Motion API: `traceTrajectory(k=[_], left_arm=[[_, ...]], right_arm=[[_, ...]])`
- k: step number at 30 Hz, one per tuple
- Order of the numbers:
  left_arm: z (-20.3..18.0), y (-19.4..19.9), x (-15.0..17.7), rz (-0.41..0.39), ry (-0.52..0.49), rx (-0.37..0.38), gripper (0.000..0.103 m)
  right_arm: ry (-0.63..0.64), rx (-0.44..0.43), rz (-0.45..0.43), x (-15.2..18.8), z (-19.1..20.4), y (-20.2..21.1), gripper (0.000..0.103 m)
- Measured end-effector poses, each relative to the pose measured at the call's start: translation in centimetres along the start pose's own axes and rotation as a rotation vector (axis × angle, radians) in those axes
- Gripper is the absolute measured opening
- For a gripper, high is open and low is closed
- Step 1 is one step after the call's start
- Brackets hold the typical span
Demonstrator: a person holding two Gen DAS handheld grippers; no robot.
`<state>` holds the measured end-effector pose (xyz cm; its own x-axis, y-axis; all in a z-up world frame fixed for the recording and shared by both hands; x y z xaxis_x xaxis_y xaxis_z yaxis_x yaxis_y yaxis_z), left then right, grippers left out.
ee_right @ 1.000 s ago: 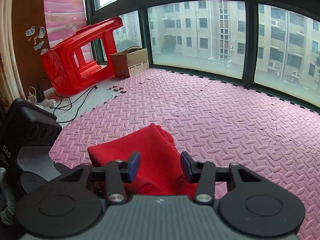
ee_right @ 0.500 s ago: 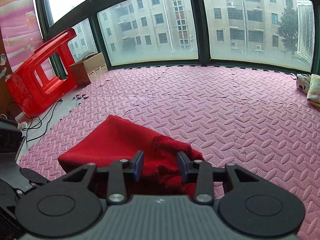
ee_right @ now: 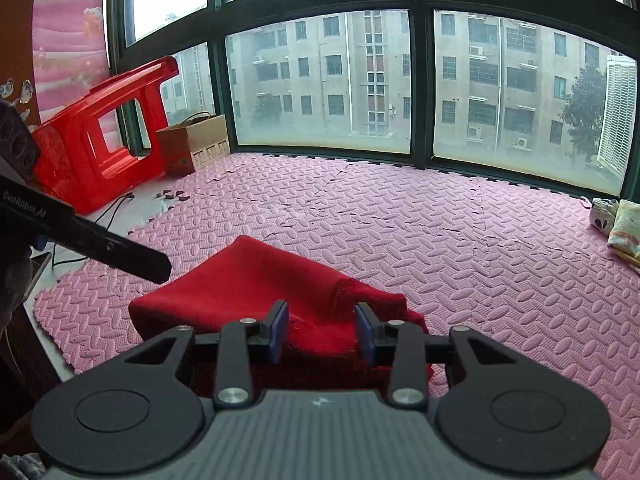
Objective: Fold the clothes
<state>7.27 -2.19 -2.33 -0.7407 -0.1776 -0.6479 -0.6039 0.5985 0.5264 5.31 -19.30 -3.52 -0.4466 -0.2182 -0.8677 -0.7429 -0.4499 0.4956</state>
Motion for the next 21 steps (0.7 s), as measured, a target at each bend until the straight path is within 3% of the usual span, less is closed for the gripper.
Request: traceTrajectory(k=[6,14,16,21], left_arm=[[-0.8,-2.6,1.0,0.033,-0.026,0.016,0.049],[-1.8,-5.6,2.2,0.068,-0.055,0.036,0.049],[-1.9,-5.6,2.3,0.068,-0.062,0.035,0.049],[-2.4,-5.6,2.8,0.069,-0.102,0.028,0.049]], right_arm=[[0.015,0.004,0.033,2.4,0.6,0.1,0.037],[-0.082,-0.009,-0.053,-1.4,-1.7,1.1,0.036],[-0.080,-0.015,-0.042,-1.7,-1.6,0.1,0.027],[-0.072,0.018,0.021,-0.8,-1.8,-3.3,0.016]])
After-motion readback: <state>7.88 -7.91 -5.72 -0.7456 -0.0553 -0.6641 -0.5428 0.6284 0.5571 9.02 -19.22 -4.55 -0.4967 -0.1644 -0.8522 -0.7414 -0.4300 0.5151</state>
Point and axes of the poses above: each gripper's, at about its wrist camera, not at the fingertips, and y roughly against the way its jaws point, z to its left, x to its underside, the point moved 7 cm from there along -y, roughly the way its jaws point, and after that the axes turned 4 degrees about -z, right-handed, at the moved point
